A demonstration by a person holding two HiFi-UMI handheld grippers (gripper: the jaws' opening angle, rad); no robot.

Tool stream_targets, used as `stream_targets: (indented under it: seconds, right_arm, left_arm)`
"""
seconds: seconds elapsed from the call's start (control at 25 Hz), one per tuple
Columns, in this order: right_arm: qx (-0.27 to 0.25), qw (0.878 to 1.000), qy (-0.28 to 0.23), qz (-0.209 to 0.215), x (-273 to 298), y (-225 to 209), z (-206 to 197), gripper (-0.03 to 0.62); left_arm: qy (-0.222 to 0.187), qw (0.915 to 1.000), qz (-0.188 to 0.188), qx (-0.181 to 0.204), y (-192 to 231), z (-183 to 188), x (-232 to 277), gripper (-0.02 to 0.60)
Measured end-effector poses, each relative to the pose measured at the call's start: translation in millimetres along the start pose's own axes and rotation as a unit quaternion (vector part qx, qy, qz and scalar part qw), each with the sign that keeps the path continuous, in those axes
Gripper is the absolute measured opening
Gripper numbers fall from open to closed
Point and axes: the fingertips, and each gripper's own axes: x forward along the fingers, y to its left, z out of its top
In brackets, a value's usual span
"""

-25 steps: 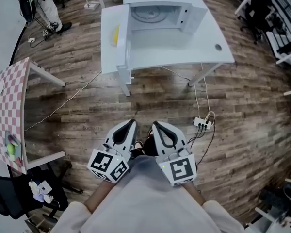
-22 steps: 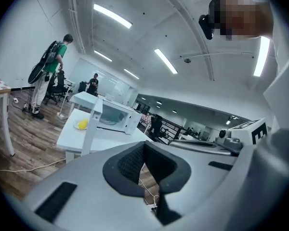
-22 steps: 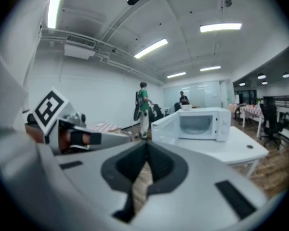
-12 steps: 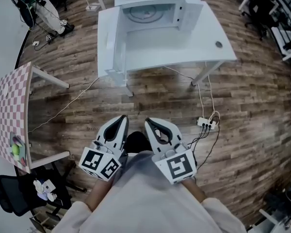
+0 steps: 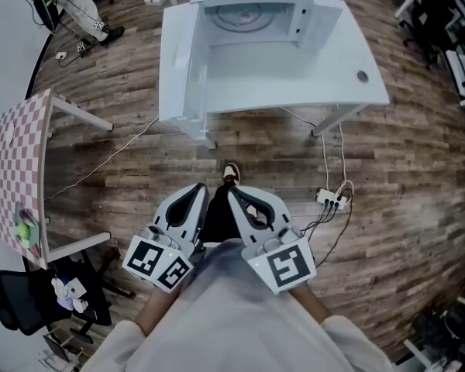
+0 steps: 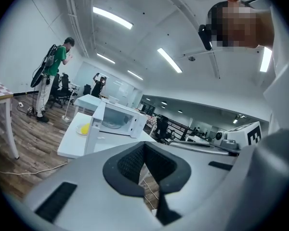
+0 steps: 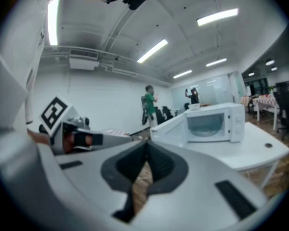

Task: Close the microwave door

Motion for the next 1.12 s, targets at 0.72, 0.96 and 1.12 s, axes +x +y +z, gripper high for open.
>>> stream_targets:
  seconds: [0.72, 0.96, 1.12]
  right_arm:
    - [-0.021, 0.998, 0.007, 0.061, 115.6, -48.2, 54.6, 0.023]
    - [-0.049, 0.997, 0.004, 0.066, 152.5, -56.3, 72.6, 0.023]
    - [-0.053, 0.997, 0.002, 0.056, 173.8, -63.9, 78.5, 0.023]
  left_arm:
    - [-0.039, 0.9992, 0.001, -0.001, 67.8, 83.8, 70.0, 0.016]
    - [-0.061, 0.9981, 0.01, 0.0, 103.7, 113.4, 82.7, 0.016]
    - [-0.065, 0.9978, 0.01, 0.002, 129.7, 121.9, 90.7, 0.017]
